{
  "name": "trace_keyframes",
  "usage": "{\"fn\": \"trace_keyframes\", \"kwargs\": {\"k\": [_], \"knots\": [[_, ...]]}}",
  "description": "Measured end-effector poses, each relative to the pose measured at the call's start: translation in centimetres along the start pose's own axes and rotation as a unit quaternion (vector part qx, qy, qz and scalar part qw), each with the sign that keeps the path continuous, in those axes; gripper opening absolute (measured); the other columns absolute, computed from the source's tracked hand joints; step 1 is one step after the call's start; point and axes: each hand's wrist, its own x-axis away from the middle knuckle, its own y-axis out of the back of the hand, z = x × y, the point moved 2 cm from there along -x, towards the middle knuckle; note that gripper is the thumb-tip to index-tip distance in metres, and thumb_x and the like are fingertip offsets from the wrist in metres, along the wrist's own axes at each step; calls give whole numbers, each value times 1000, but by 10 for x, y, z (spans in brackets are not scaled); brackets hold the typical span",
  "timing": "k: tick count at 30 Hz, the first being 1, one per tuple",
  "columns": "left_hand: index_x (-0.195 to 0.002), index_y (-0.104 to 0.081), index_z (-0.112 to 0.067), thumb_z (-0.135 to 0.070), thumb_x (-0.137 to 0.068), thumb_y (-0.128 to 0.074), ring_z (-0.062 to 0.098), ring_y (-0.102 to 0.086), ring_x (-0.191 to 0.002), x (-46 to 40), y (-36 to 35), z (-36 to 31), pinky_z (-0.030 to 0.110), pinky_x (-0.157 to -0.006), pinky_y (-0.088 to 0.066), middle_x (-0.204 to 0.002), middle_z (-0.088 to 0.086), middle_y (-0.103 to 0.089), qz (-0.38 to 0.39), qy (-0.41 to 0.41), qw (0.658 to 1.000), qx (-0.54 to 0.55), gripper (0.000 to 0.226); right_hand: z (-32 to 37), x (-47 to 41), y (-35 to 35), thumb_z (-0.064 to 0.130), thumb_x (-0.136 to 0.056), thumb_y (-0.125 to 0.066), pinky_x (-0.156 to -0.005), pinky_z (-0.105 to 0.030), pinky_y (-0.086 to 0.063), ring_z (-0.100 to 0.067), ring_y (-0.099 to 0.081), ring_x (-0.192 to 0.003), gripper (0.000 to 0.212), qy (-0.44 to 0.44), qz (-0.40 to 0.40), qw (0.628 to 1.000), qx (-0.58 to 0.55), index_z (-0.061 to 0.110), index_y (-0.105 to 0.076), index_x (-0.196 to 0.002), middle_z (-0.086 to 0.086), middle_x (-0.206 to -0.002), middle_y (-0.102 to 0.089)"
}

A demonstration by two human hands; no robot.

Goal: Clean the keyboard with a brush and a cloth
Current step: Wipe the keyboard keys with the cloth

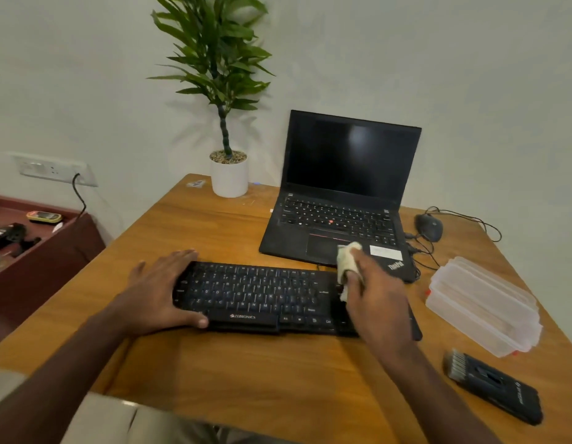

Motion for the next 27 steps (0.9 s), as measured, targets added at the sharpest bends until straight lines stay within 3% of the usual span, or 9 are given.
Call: {"fn": "trace_keyframes", "kwargs": {"k": [5,6,9,10,13,16,20,24,27], "knots": [[-158,-1,-34,-105,-40,-48,12,-14,-150,8,-13,22,47,-121,7,-165,-4,-19,3,11,1000,25,145,58,46,-47,21,-108,-37,-108,-36,-46,-20,-54,-128,58,143,232,954,123,28,-11,-160,-5,-149,-51],[-158,0,-33,-105,-40,-48,12,-14,-150,8,-14,22,47,-121,8,-165,-4,-18,3,9,1000,25,146,66,46,-53,23,-109,-36,-105,-36,-49,-20,-57,-124,56,148,246,953,96,28,-14,-159,-6,-146,-53],[-158,5,-32,-105,-39,-49,12,-14,-150,6,-13,24,46,-121,10,-165,-4,-16,15,8,999,30,150,87,25,-66,26,-106,-44,-64,-28,-58,-10,-64,-76,41,116,200,971,-59,24,-45,-147,0,-102,-71],[-158,6,-32,-105,-38,-50,11,-14,-150,5,-13,25,45,-121,11,-166,-5,-15,20,8,999,29,151,97,15,-73,24,-105,-47,-63,-32,-58,-11,-64,-73,37,124,173,974,-82,22,-53,-141,1,-97,-72],[-157,0,-33,-106,-35,-48,10,-17,-149,4,-11,29,46,-122,10,-164,-5,-19,32,9,999,26,150,131,-2,-103,15,-101,-51,-93,-38,-56,-20,-67,-106,37,193,128,968,-94,17,-59,-138,-5,-121,-72],[-153,-21,-38,-106,-37,-44,8,-21,-147,4,-9,32,45,-121,10,-160,-11,-28,46,3,998,33,137,160,11,-132,10,-95,-57,-118,-38,-33,-26,-45,-141,48,304,213,928,-22,11,-53,-143,-11,-148,-52],[-155,-11,-41,-94,-46,-53,3,-15,-149,2,-9,35,44,-121,9,-164,-12,-17,41,-9,997,64,129,160,34,-148,9,-101,-43,-121,-39,-22,-27,-36,-147,45,392,258,878,93,7,-48,-146,-14,-153,-46],[-157,-5,-36,-104,-36,-48,7,-22,-147,1,-11,38,44,-122,7,-163,-8,-23,19,-2,998,60,146,134,37,-131,17,-98,-24,-113,-44,-38,-30,-52,-135,52,428,240,865,105,7,-61,-134,-14,-139,-61],[-157,-5,-37,-98,-38,-56,8,-23,-147,2,-12,36,42,-122,7,-163,-6,-25,17,10,998,56,143,109,44,-114,12,-93,-41,-108,-41,-44,-28,-59,-129,44,454,232,850,133,11,-62,-132,-12,-136,-64]]}}
